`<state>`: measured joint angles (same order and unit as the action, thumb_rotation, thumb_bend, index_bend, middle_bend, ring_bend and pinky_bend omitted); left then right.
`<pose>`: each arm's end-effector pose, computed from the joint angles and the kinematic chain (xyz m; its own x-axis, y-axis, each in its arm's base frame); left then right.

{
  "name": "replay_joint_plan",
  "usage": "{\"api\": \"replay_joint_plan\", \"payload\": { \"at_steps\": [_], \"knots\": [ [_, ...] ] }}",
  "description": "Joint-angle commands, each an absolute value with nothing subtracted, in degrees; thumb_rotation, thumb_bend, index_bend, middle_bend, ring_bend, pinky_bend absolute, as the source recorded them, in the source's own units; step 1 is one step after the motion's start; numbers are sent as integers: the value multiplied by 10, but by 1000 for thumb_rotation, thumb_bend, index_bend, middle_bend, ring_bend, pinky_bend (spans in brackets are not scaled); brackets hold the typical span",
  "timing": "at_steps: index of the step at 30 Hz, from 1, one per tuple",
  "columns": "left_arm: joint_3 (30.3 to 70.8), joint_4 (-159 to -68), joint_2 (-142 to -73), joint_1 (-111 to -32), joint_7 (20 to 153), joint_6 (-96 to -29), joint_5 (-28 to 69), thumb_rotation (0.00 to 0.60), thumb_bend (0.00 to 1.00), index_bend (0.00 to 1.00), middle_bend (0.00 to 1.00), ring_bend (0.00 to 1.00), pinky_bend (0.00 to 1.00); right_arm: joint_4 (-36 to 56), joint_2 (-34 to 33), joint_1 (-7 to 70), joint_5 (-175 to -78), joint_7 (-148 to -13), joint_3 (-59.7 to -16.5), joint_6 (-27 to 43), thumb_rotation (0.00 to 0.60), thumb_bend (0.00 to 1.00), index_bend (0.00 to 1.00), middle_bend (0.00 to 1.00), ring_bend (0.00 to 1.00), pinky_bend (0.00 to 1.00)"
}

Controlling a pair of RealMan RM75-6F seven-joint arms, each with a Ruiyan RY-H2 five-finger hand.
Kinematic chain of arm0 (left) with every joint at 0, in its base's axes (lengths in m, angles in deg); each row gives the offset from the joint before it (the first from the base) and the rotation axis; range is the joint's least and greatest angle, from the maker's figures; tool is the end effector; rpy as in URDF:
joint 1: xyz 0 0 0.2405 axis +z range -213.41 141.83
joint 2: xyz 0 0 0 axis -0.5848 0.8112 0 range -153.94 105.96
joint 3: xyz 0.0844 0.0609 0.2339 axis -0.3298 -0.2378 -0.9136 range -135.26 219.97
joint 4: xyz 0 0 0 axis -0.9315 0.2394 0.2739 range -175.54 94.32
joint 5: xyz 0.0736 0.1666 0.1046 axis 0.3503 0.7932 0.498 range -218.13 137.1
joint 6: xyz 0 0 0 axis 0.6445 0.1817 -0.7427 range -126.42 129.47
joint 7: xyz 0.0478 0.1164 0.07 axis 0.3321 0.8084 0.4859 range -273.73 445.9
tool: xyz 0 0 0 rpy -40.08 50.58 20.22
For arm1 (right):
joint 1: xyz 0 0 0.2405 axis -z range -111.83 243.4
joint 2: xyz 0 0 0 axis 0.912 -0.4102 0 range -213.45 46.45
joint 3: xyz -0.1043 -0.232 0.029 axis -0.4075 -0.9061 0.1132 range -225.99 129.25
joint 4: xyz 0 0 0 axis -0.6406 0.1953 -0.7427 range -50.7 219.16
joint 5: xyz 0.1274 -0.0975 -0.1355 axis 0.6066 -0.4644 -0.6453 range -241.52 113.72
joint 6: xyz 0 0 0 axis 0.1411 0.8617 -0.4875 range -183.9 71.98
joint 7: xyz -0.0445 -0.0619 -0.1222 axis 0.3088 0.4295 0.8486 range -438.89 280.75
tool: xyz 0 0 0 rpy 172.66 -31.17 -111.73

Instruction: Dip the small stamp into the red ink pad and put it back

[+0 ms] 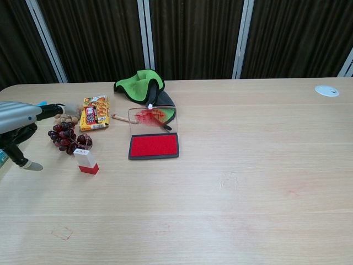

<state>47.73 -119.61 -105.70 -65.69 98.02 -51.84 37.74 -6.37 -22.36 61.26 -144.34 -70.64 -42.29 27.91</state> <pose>-0.2526 0.3061 0.0175 0.5695 0.2958 0.7669 0.8131 -0.3399 -0.4726 -0.3299 -0.1910 0.1910 0.5816 0.0225 0.8132 -0.8107 0.0987 0.5771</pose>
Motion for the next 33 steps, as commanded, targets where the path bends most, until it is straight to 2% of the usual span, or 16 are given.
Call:
{"api": "replay_joint_plan", "payload": {
  "at_steps": [1,4,7,11,18,33],
  "knots": [
    [478,-1166,-1083,-671,939,-522,394,600,116,213,122,772,763,-63,-223,612,-1443,-706,-422,278,600,0,0,0,0,0],
    [475,-1157,-1090,-680,941,-514,395,600,167,275,181,775,767,-62,-222,610,-1441,-706,-422,275,600,0,0,0,0,0],
    [473,-1160,-1095,-685,957,-511,389,600,262,325,238,779,770,-61,-221,609,-1438,-707,-421,272,600,0,0,0,0,0],
    [478,-1165,-1096,-689,989,-508,366,600,333,367,270,787,779,-60,-221,608,-1438,-709,-422,270,600,0,0,0,0,0],
    [478,-1173,-1100,-693,1012,-500,340,600,366,390,278,791,783,-61,-222,608,-1438,-710,-422,270,600,0,0,0,0,0],
    [486,-1175,-1134,-699,1039,-501,283,600,349,385,338,790,782,-60,-221,606,-1432,-710,-422,264,600,0,0,0,0,0]
  ]
}}
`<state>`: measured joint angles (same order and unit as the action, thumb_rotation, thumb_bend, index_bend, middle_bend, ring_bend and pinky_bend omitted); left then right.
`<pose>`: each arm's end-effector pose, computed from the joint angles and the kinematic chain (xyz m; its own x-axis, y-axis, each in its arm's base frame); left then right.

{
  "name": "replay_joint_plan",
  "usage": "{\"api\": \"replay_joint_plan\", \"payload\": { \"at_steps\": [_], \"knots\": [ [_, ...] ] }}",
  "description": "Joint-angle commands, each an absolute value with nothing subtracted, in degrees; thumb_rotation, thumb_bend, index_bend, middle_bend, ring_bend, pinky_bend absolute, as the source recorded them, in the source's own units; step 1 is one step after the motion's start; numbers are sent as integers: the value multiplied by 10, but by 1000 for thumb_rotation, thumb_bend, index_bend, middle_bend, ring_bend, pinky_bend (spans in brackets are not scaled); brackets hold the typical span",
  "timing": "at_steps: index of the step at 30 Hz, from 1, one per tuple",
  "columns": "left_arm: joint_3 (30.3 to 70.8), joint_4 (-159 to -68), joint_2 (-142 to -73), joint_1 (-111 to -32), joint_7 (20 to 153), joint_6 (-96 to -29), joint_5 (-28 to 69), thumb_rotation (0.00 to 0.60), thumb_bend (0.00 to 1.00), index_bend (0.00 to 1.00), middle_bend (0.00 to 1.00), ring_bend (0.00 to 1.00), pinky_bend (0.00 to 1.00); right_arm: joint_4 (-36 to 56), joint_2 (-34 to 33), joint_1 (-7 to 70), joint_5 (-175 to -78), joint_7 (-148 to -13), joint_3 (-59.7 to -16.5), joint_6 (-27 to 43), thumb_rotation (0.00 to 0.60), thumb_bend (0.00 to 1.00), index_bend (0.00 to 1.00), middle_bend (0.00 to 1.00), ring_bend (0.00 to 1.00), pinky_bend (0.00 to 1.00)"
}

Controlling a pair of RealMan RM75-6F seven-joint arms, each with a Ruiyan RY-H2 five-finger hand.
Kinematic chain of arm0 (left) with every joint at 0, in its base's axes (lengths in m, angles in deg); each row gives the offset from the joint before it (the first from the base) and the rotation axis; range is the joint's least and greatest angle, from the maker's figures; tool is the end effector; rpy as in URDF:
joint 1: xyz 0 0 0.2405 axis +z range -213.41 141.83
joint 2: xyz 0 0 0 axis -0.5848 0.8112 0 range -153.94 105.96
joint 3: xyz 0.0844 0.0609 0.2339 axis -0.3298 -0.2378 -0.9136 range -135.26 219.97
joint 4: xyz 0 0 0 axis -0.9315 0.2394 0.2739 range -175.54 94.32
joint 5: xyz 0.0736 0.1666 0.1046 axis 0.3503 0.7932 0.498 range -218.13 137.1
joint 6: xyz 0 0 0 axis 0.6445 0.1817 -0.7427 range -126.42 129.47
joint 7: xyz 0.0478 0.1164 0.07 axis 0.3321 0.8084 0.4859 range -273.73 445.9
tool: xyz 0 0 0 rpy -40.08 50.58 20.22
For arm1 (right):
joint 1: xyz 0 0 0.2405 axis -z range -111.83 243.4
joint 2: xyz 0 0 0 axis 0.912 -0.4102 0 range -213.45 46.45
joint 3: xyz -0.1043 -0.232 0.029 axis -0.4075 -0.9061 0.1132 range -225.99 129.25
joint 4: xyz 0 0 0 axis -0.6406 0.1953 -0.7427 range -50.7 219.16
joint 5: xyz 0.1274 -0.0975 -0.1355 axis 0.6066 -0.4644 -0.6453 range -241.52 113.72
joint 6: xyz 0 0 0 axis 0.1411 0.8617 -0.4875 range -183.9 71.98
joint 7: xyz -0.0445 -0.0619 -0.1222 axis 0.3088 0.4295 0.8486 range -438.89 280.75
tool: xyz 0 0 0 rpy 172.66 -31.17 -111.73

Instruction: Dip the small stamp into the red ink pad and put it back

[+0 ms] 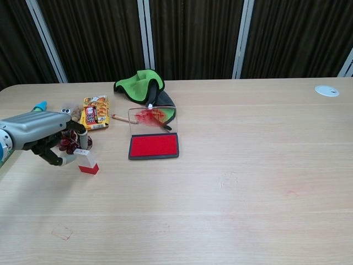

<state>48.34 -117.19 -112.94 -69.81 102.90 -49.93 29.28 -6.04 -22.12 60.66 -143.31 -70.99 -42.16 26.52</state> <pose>-0.2299 0.3176 -0.0228 0.5342 0.3413 0.7734 0.8400 -0.3177 -0.4399 -0.3324 -0.1948 0.1887 0.5738 0.0053 0.8189 -0.8147 0.1051 0.5702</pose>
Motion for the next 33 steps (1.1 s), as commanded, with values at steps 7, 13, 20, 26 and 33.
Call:
{"api": "replay_joint_plan", "payload": {
  "at_steps": [7,13,20,26,33],
  "knots": [
    [486,-1177,-1143,-705,1069,-506,263,600,349,382,353,790,783,-58,-220,605,-1430,-712,-421,261,600,0,0,0,0,0],
    [485,-1176,-1152,-708,1084,-509,251,600,348,392,384,790,783,-57,-219,605,-1428,-712,-421,260,600,0,0,0,0,0],
    [483,-1171,-1159,-712,1095,-511,242,600,348,404,399,790,783,-56,-219,604,-1426,-713,-421,258,600,0,0,0,0,0],
    [482,-1168,-1165,-716,1102,-512,234,600,373,441,444,790,782,-54,-217,603,-1423,-713,-420,256,600,0,0,0,0,0],
    [482,-1168,-1167,-718,1105,-513,231,600,410,506,497,790,783,-52,-217,602,-1422,-714,-419,255,600,0,0,0,0,0]
  ]
}}
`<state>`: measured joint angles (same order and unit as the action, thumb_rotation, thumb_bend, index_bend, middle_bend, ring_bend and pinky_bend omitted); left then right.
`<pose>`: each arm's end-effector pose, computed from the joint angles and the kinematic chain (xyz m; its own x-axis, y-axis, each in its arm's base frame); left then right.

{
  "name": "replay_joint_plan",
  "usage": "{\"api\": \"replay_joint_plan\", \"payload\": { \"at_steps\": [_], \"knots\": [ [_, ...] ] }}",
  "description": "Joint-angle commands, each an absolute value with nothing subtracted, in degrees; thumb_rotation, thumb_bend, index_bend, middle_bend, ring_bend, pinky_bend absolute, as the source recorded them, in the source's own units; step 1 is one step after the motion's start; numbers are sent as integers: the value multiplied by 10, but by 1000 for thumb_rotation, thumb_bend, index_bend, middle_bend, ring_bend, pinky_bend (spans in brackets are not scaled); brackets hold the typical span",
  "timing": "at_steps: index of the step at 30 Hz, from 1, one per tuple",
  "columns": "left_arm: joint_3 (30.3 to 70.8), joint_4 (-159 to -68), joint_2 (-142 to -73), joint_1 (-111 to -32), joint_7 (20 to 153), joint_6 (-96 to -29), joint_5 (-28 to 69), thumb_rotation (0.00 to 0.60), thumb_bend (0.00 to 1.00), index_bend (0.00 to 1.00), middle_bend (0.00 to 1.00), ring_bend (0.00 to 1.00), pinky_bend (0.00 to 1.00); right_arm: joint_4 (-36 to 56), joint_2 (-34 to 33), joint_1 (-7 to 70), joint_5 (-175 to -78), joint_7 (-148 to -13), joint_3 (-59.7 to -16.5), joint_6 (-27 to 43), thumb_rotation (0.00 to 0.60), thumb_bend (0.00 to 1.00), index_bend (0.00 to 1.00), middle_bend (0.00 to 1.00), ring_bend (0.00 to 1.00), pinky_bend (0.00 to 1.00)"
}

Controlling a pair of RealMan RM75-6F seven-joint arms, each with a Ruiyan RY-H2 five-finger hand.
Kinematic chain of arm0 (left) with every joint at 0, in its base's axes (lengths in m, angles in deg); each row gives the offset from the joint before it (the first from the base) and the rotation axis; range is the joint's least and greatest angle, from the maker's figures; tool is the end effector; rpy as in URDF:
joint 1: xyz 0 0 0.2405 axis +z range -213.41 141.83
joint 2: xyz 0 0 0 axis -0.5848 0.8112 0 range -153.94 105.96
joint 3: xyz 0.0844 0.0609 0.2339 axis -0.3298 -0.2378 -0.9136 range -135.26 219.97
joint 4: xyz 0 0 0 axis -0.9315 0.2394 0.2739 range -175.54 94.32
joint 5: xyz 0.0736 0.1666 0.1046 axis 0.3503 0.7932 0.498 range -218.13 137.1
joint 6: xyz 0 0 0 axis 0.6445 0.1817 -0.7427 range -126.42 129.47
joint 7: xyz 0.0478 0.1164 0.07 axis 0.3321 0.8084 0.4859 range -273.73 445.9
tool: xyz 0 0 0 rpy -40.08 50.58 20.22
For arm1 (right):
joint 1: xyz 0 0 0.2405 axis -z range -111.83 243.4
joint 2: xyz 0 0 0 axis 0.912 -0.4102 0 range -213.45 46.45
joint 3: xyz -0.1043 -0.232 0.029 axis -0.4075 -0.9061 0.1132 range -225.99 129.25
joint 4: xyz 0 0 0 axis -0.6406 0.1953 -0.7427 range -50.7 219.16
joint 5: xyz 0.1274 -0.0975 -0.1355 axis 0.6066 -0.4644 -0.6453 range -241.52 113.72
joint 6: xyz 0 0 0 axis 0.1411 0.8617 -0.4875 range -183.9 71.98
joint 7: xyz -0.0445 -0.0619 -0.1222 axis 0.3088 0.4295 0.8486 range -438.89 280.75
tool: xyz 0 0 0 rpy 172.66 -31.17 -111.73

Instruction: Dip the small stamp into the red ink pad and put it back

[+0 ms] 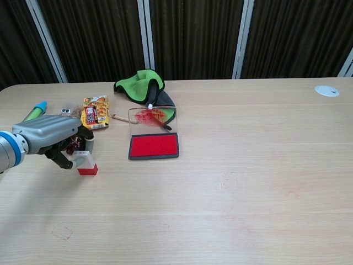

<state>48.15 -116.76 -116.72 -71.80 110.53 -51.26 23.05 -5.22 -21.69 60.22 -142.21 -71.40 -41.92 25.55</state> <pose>-0.2177 0.3190 -0.0417 0.5664 0.3372 0.7520 0.8213 -0.3067 -0.4811 -0.3363 -0.1982 0.1877 0.5692 -0.0040 0.8222 -0.8162 0.1176 0.5657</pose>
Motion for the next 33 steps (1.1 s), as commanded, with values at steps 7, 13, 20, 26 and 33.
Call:
{"api": "replay_joint_plan", "payload": {
  "at_steps": [7,13,20,26,33],
  "knots": [
    [492,-1194,-1152,-721,1097,-522,230,600,417,523,512,790,782,-52,-217,602,-1421,-716,-419,255,600,0,0,0,0,0],
    [523,-1242,-1123,-735,1103,-532,218,600,415,538,516,790,783,-53,-217,601,-1420,-717,-419,253,600,0,0,0,0,0],
    [582,-1258,-1126,-822,1214,-507,135,600,430,538,518,790,782,-51,-218,598,-1409,-725,-414,245,600,0,0,0,0,0],
    [591,-1196,-1172,-878,1259,-489,65,600,437,537,518,790,782,-47,-219,598,-1401,-728,-412,240,600,0,0,0,0,0],
    [574,-1135,-1216,-896,1229,-467,61,600,440,539,520,790,782,-41,-218,599,-1391,-729,-411,237,600,0,0,0,0,0]
  ]
}}
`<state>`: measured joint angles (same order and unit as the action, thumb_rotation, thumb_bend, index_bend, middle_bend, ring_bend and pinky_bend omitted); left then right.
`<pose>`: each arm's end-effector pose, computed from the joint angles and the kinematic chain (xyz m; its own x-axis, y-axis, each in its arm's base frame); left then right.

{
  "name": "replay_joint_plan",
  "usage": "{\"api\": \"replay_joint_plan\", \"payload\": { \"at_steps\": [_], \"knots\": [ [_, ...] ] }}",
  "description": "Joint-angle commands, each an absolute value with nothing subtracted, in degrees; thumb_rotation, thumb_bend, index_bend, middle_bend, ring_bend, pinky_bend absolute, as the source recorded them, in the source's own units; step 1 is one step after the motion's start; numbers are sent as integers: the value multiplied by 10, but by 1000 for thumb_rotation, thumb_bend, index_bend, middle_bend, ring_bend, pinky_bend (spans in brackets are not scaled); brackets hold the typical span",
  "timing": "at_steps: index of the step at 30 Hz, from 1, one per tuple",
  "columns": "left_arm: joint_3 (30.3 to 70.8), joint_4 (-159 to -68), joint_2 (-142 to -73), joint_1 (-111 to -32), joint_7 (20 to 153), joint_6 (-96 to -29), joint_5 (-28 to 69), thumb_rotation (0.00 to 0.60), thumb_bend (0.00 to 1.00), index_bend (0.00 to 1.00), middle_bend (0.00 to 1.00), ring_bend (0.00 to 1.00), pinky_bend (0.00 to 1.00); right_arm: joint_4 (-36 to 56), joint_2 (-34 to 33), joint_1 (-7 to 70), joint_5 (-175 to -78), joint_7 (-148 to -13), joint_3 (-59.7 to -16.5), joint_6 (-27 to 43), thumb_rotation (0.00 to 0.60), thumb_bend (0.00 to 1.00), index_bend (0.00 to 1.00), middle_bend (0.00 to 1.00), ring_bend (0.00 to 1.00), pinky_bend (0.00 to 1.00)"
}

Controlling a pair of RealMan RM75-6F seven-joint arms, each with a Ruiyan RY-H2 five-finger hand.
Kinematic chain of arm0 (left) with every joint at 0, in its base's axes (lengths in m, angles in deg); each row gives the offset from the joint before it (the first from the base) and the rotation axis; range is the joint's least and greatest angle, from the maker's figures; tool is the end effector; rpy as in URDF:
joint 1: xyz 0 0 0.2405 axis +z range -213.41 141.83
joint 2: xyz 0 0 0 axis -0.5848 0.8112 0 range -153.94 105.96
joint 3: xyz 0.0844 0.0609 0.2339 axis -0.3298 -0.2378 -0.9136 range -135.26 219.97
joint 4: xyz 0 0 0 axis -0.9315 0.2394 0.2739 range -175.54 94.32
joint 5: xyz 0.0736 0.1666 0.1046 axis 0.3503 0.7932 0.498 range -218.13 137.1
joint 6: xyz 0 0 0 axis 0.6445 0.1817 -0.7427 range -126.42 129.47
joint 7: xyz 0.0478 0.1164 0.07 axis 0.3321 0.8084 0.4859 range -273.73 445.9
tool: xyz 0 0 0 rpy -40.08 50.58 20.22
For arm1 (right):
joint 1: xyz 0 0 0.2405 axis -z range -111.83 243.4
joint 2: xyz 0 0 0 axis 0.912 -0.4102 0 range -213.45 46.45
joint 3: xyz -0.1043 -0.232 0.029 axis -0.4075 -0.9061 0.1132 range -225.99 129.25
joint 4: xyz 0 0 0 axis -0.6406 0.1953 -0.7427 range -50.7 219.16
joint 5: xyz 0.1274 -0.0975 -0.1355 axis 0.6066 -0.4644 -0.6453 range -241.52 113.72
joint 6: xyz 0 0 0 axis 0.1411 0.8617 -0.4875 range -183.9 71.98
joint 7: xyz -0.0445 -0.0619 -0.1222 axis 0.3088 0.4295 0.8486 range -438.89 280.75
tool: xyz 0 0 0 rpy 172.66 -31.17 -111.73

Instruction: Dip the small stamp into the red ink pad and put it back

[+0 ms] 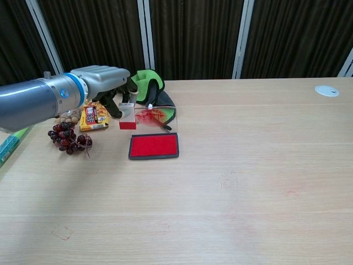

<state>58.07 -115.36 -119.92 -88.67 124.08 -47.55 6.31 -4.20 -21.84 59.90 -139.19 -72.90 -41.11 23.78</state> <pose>-0.1096 0.3944 -0.0427 0.5968 0.2375 0.7665 0.7887 -0.3495 -0.5058 -0.3459 -0.2022 0.1926 0.5519 -0.0171 0.8337 -0.8208 0.1654 0.5468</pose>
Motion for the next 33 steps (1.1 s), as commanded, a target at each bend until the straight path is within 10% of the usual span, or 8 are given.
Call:
{"api": "replay_joint_plan", "payload": {
  "at_steps": [1,33],
  "knots": [
    [571,-1128,-1222,-898,1225,-464,63,600,441,540,520,791,782,-40,-218,599,-1389,-730,-410,237,600,0,0,0,0,0],
    [544,-982,-1335,-927,1185,-457,107,600,447,548,525,791,782,-26,-220,599,-1377,-745,-406,228,600,0,0,0,0,0]
  ]
}}
